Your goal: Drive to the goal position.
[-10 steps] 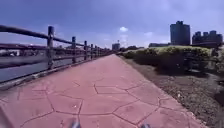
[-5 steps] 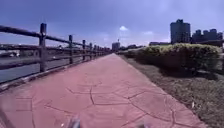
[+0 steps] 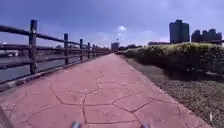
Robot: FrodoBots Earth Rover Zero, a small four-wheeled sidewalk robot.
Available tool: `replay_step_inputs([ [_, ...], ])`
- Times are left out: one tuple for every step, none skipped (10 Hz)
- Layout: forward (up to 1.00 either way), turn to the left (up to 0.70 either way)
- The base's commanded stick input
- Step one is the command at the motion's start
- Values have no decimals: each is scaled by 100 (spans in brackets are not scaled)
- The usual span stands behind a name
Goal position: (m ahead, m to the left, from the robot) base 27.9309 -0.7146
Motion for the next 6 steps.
replay_step_inputs([
  [70,0],
  [70,0],
  [70,0],
  [70,0],
  [70,0],
  [70,0],
])
